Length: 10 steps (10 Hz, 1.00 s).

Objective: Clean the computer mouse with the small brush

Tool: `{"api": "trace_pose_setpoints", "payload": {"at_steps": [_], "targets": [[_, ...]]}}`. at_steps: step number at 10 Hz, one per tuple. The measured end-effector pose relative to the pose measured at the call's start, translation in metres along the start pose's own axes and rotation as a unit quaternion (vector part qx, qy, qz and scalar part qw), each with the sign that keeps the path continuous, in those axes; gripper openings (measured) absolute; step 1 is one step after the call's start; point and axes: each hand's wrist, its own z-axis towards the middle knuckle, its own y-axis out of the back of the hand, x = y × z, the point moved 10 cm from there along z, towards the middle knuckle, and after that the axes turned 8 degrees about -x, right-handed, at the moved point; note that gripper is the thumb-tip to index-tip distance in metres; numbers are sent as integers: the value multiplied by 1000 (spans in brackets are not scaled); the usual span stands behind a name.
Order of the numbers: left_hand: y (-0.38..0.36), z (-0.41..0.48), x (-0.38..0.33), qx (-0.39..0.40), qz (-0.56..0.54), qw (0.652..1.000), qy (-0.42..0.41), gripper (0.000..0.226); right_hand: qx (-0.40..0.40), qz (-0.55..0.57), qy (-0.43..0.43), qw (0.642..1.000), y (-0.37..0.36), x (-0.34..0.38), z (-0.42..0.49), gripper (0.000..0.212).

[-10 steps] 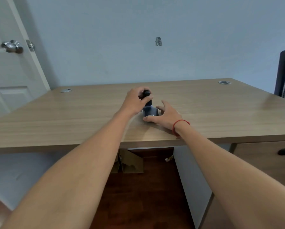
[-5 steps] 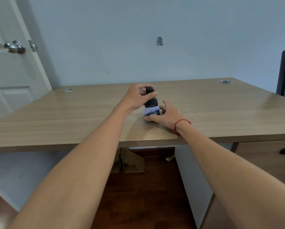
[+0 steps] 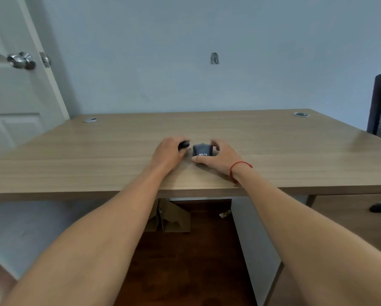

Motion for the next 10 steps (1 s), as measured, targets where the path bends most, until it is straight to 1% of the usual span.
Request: {"api": "trace_pose_setpoints", "payload": {"at_steps": [1, 2, 3, 4, 5, 6, 7, 8, 9, 10], "targets": [[-3, -8, 1, 29, -8, 1000, -11, 31, 6, -2, -13, 1000, 1, 0, 5, 116], [-3, -13, -5, 37, -30, 999, -8, 36, 22, 10, -28, 999, -2, 1, 12, 118], [-2, -16, -10, 37, -48, 998, -8, 31, 28, 1, -40, 999, -4, -1, 15, 112], [-2, -17, -5, 37, -39, 998, 11, 48, 24, 2, -37, 999, -4, -1, 13, 110], [2, -20, 6, 33, -21, 998, 50, 73, 13, 18, -37, 999, 3, -4, 5, 103], [2, -29, 12, 46, 39, 995, 76, 82, 11, -33, -16, 999, 13, -3, -10, 87], [10, -39, 15, 39, 97, 990, 98, 83, 16, -95, 9, 995, 14, 0, -27, 69], [13, -48, 17, 67, 140, 979, 134, 85, 25, -191, 38, 980, 8, 1, -35, 58], [4, -53, 20, 117, 188, 966, 131, 88, 19, -262, 66, 963, 1, -3, -34, 62], [-6, -55, 31, 165, 189, 956, 150, 95, 9, -280, 71, 957, -1, -5, -28, 63]]}}
